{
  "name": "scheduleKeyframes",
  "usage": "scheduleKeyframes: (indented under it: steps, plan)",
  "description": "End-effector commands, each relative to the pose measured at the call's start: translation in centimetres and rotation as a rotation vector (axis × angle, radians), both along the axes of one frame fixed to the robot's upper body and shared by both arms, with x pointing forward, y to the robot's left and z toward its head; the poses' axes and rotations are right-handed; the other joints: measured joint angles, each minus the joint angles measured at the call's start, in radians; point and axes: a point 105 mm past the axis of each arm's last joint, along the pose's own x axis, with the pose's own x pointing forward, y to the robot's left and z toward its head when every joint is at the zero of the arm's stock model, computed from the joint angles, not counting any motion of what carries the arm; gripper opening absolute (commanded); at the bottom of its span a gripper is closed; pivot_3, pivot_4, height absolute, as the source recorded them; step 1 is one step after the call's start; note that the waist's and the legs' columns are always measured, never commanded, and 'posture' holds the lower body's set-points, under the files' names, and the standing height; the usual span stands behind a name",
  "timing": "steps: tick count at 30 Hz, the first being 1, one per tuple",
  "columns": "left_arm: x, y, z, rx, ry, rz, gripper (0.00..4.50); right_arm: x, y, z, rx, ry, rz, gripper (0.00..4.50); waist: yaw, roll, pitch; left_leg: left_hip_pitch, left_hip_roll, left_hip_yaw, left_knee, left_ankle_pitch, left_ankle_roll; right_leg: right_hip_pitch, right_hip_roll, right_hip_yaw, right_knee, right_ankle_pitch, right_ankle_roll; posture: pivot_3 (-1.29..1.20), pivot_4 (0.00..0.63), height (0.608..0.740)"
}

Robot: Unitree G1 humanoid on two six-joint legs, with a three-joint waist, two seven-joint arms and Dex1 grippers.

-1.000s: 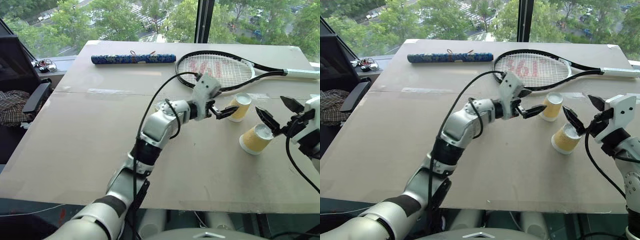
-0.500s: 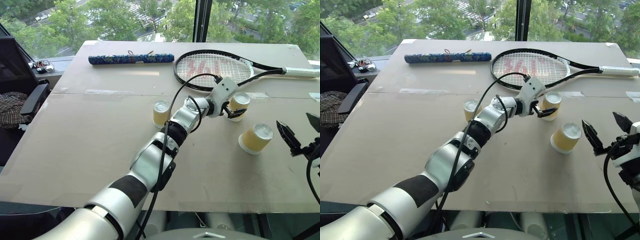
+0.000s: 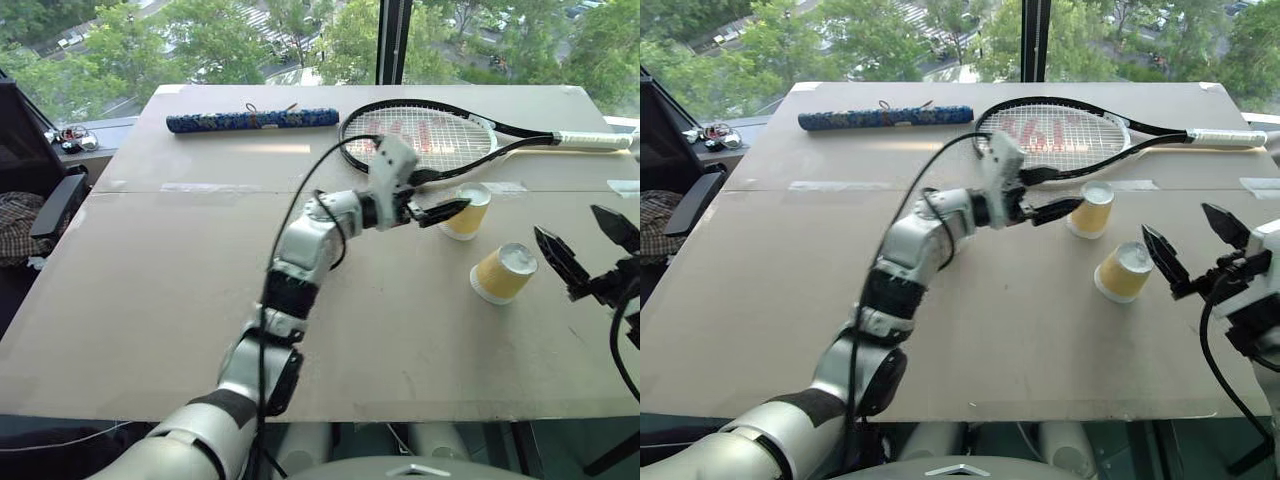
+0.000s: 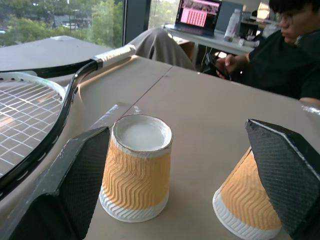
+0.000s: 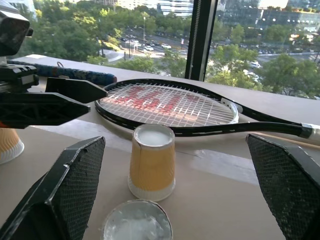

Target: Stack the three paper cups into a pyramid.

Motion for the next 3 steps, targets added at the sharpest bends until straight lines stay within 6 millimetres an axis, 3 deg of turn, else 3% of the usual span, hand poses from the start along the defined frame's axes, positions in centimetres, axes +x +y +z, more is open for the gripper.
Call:
scheduleKeyframes:
  steps: [1, 3]
  plan:
    - [-1.1, 2.8, 2.8, -0.060, -0.070, 0.079, 4.46, 0.8, 1.3, 0.3, -0.011, -0.004, 0.083, 4.50, 0.007, 0.000, 0.000, 0.000, 0.000, 0.000, 0.000, 0.000, 0.000, 0.000, 0.000, 0.000, 0.000, 0.000, 0.000, 0.00, 0.150, 0.740]
    - [-1.6, 4.4, 2.8, -0.065, -0.070, 0.120, 4.46, 1.6, 1.6, -0.1, -0.011, 0.007, 0.101, 4.50, 0.008, 0.000, 0.000, 0.000, -0.001, -0.001, 0.001, 0.000, 0.000, 0.001, -0.001, -0.002, 0.000, 0.000, 0.000, 0.00, 0.150, 0.740]
